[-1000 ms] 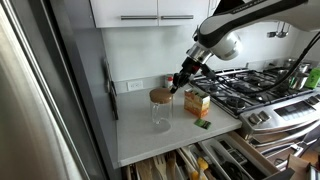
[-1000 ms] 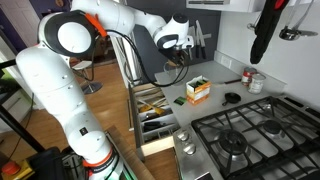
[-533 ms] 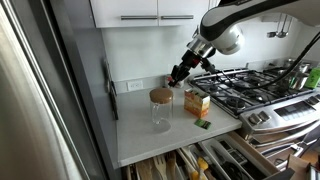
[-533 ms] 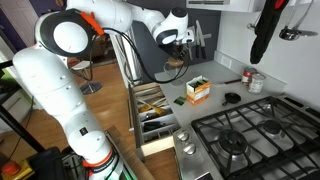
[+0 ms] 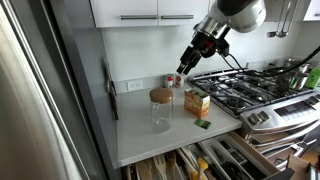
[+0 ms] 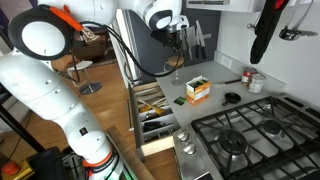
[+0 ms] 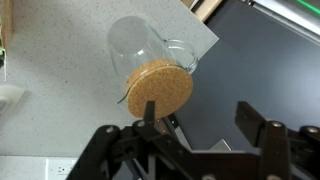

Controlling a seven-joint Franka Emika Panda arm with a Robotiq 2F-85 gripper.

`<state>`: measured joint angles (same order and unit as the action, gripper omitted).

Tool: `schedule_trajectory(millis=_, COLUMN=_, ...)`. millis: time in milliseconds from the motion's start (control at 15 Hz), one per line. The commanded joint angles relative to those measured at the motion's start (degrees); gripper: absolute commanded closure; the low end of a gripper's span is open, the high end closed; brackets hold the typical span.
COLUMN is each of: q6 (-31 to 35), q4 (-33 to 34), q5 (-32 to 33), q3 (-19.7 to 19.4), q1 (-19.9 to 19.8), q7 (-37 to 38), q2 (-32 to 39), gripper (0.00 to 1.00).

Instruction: Put the lid on the glass jar

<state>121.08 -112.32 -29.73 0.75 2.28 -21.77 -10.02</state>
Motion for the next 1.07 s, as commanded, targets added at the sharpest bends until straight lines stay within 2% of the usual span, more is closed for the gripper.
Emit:
schedule_trajectory(millis=0, q6=-6.26, q4=-0.65, q5=3.29, q3=-0.83, q1=0.44, q7=2.79, q2=-4.25, gripper=0.00)
schedule_trajectory(millis=200, q6=-9.03, q4=-1.45, q5=3.77, q3=-1.08, q1=0.72, q7=2.72, q2=-7.41, gripper=0.00)
schedule_trajectory(millis=667, q6=-9.12, q4=-6.86, q5=1.33, q3=-3.19, q1=0.83, q7=2.23, q2=-16.18, gripper=0.00)
schedule_trajectory(millis=733, q6=-8.85, q4=-2.61, q5=2.51, q3=-2.71, q1=1.40, q7=1.80, q2=-11.88, gripper=0.00)
schedule_trajectory(millis=1000, q6=-8.81, q4=-5.12, q5=2.44, q3=-3.65, q1=1.42, q7=1.85, q2=-14.90, gripper=0.00)
